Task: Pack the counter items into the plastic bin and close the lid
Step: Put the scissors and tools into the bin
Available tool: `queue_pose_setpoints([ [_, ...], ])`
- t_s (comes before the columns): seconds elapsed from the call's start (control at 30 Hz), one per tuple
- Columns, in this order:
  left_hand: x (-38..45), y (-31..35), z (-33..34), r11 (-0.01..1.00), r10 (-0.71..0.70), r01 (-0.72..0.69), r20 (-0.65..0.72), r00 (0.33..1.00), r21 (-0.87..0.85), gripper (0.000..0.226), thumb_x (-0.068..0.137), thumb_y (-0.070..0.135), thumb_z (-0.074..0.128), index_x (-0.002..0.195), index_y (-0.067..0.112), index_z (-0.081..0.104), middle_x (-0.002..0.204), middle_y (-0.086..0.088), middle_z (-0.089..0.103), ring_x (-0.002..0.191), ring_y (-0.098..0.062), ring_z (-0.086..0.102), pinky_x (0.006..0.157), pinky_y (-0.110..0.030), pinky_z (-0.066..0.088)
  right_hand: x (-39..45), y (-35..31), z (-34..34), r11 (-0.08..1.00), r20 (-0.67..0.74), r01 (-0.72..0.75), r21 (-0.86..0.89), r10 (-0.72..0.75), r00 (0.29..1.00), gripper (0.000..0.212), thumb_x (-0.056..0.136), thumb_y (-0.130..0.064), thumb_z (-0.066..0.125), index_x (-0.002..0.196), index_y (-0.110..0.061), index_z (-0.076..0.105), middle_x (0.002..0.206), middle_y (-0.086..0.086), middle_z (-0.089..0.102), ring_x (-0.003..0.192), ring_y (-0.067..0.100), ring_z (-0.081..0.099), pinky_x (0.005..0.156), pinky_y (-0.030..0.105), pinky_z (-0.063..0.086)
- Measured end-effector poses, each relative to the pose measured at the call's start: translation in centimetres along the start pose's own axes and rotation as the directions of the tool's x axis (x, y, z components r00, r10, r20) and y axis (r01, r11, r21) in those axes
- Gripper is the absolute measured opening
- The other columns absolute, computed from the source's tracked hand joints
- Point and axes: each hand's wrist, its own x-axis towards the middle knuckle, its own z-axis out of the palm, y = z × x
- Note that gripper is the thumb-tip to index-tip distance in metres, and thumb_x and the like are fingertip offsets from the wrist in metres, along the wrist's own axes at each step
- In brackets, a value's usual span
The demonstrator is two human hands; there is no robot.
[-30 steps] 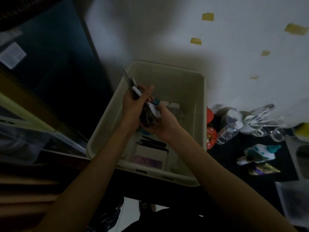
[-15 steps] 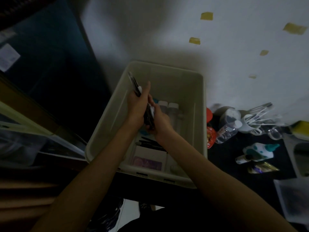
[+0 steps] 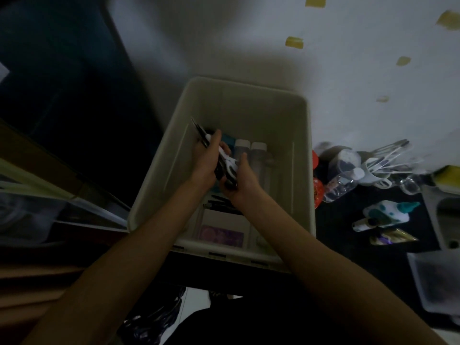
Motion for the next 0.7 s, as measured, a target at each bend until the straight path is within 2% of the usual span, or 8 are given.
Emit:
queue_pose_setpoints([
  [0.1, -0.1, 0.1, -0.9, 0.994, -0.106, 0.105, 0.090, 0.990, 0.025, 0.033, 0.092, 0.037, 0.063, 0.077, 0.008, 0.064, 0.075, -0.005, 0.068, 0.068, -0.018, 0.065, 0.065, -0.029, 0.053, 1.8, 0.2, 0.1, 0.988, -0.090, 0.088, -0.130, -0.100, 0.991, 0.047, 0.096, -0.052, 0.050, 0.116, -0.012, 0.066, 0.118, 0.012, 0.066, 0.102, 0.029, 0.064, 0.074, 0.037, 0.056],
  [0.2, 0.1, 1.0, -2.4, 0.977, -0.211, 0.204, 0.163, 0.964, 0.057, 0.049, 0.090, 0.038, 0.067, 0.127, 0.007, 0.060, 0.120, -0.005, 0.064, 0.105, -0.019, 0.063, 0.081, -0.028, 0.053, 3.1, -0.6, -0.3, 0.912, -0.112, 0.204, -0.356, -0.258, 0.960, 0.029, 0.097, -0.039, 0.049, 0.085, -0.018, 0.065, 0.097, 0.011, 0.068, 0.089, 0.029, 0.065, 0.067, 0.034, 0.055],
  [0.23, 0.1, 1.3, -3.0, 0.981, -0.189, 0.179, 0.144, 0.971, 0.081, 0.052, 0.091, 0.034, 0.066, 0.134, 0.006, 0.054, 0.127, -0.008, 0.062, 0.109, -0.020, 0.062, 0.084, -0.027, 0.054, 3.4, -1.1, -0.4, 0.885, -0.103, 0.228, -0.406, -0.293, 0.951, 0.027, 0.097, -0.036, 0.050, 0.081, -0.019, 0.064, 0.092, 0.010, 0.068, 0.085, 0.028, 0.064, 0.063, 0.032, 0.053],
  [0.33, 0.0, 2.2, -5.2, 0.937, -0.105, 0.065, 0.101, 0.989, 0.344, 0.035, 0.093, 0.030, 0.064, 0.118, 0.006, 0.062, 0.122, -0.018, 0.065, 0.095, -0.020, 0.066, 0.076, -0.027, 0.059, 4.5, -3.0, -0.9, 0.768, -0.036, 0.295, -0.568, -0.381, 0.924, 0.024, 0.098, -0.030, 0.051, 0.082, -0.018, 0.065, 0.082, 0.007, 0.063, 0.074, 0.022, 0.060, 0.059, 0.028, 0.048],
  [0.4, -0.6, 3.3, -7.1, 0.719, -0.038, -0.093, 0.173, 0.984, 0.689, 0.028, 0.094, 0.032, 0.061, 0.094, 0.004, 0.066, 0.106, -0.022, 0.069, 0.089, -0.026, 0.067, 0.082, -0.036, 0.057, 5.2, -3.9, -1.6, 0.699, -0.004, 0.290, -0.654, -0.386, 0.923, 0.025, 0.098, -0.030, 0.052, 0.079, -0.018, 0.062, 0.077, 0.006, 0.059, 0.066, 0.019, 0.055, 0.055, 0.026, 0.044],
  [0.5, -2.1, 4.7, -8.7, 0.241, -0.065, -0.267, 0.290, 0.955, 0.933, 0.037, 0.096, 0.036, 0.057, 0.099, 0.000, 0.066, 0.095, -0.019, 0.070, 0.087, -0.028, 0.067, 0.072, -0.034, 0.051, 6.8, -4.8, -2.8, 0.554, 0.041, 0.268, -0.788, -0.386, 0.921, 0.027, 0.099, -0.030, 0.051, 0.078, -0.017, 0.062, 0.070, 0.006, 0.056, 0.062, 0.020, 0.052, 0.050, 0.024, 0.043],
  [0.6, -1.9, 4.0, -8.9, 0.068, -0.175, -0.318, 0.325, 0.929, 0.946, 0.035, 0.092, 0.033, 0.062, 0.103, 0.000, 0.068, 0.098, -0.016, 0.070, 0.092, -0.029, 0.067, 0.072, -0.033, 0.052, 8.2, -3.8, -3.0, 0.193, 0.246, 0.326, -0.925, -0.349, 0.904, 0.027, 0.099, -0.025, 0.052, 0.085, -0.006, 0.066, 0.065, 0.007, 0.054, 0.055, 0.015, 0.047, 0.046, 0.021, 0.039],
  [0.7, 0.0, 1.3, -7.7, 0.009, -0.265, -0.312, 0.303, 0.915, 0.950, 0.025, 0.089, 0.029, 0.065, 0.095, 0.004, 0.066, 0.089, -0.010, 0.064, 0.088, -0.023, 0.063, 0.066, -0.028, 0.048, 8.0, -1.3, -1.5, -0.148, 0.512, 0.492, -0.858, -0.165, 0.843, 0.025, 0.099, -0.025, 0.054, 0.094, -0.007, 0.070, 0.076, 0.000, 0.061, 0.060, 0.010, 0.053, 0.060, 0.024, 0.040],
])
